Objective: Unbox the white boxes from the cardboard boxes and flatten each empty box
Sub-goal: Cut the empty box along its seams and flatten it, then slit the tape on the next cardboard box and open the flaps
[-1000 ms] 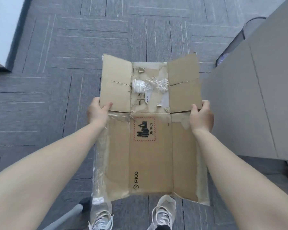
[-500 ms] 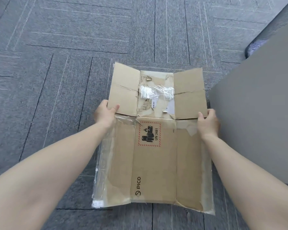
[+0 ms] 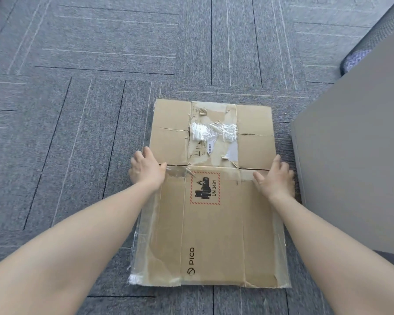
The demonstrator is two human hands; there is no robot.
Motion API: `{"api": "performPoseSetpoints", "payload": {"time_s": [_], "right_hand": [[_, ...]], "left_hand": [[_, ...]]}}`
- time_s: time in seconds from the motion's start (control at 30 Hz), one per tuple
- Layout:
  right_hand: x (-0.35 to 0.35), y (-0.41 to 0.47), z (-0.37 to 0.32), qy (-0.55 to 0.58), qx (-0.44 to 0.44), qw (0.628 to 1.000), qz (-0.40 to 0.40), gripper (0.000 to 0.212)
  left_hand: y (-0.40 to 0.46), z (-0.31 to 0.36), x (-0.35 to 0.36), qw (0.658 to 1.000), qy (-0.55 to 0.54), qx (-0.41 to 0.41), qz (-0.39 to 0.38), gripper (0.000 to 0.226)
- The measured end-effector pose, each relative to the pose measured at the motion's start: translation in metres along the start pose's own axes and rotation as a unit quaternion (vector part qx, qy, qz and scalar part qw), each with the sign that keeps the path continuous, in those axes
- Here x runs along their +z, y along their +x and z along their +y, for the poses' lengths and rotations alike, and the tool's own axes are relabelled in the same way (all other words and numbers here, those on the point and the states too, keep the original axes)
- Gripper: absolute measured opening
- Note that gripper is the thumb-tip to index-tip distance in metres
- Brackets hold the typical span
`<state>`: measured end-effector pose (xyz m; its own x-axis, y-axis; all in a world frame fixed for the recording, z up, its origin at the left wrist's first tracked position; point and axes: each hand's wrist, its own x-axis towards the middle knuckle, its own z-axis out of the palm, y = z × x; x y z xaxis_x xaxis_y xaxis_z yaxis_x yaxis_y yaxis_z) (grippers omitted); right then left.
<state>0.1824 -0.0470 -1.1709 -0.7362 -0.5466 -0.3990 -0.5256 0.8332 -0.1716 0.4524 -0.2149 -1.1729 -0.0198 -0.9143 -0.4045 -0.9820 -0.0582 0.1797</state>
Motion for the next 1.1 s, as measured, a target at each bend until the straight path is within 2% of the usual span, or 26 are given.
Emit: {"api": "performPoseSetpoints", "payload": {"time_s": [0.1,0.27,0.4,0.57,0.7,0.83,0.93,1.1], "right_hand": [[-0.025,-0.027,-0.014,0.026,-0.03,0.999,-0.012,0.077],[-0.114,-0.11,-0.061,0.085,-0.073,0.993,-0.032,0.059],[-0.228,-0.187,-0.103,0.132,-0.105,0.985,-0.03,0.052],[-0.404,-0.281,-0.146,0.182,-0.125,0.975,-0.005,0.046],[-0.552,-0.348,-0.158,0.227,-0.134,0.963,0.056,0.042],[-0.686,-0.396,-0.148,0.268,-0.134,0.942,0.153,0.035],[-0.768,-0.423,-0.126,0.285,-0.113,0.925,0.226,0.035],[-0.868,-0.463,-0.067,0.334,-0.09,0.877,0.333,0.035]], "left_hand": [[-0.019,0.008,-0.03,0.999,0.007,0.045,-0.019,0.053],[-0.089,0.04,-0.134,0.987,-0.07,0.13,-0.071,0.038],[-0.163,0.074,-0.258,0.971,-0.128,0.187,-0.082,0.03],[-0.251,0.124,-0.429,0.955,-0.167,0.238,-0.066,0.025],[-0.317,0.179,-0.565,0.933,-0.203,0.291,-0.052,0.016],[-0.379,0.245,-0.676,0.9,-0.248,0.355,-0.051,0.018],[-0.422,0.294,-0.73,0.882,-0.256,0.394,-0.042,0.023],[-0.494,0.375,-0.772,0.847,-0.254,0.467,-0.026,0.021]]}}
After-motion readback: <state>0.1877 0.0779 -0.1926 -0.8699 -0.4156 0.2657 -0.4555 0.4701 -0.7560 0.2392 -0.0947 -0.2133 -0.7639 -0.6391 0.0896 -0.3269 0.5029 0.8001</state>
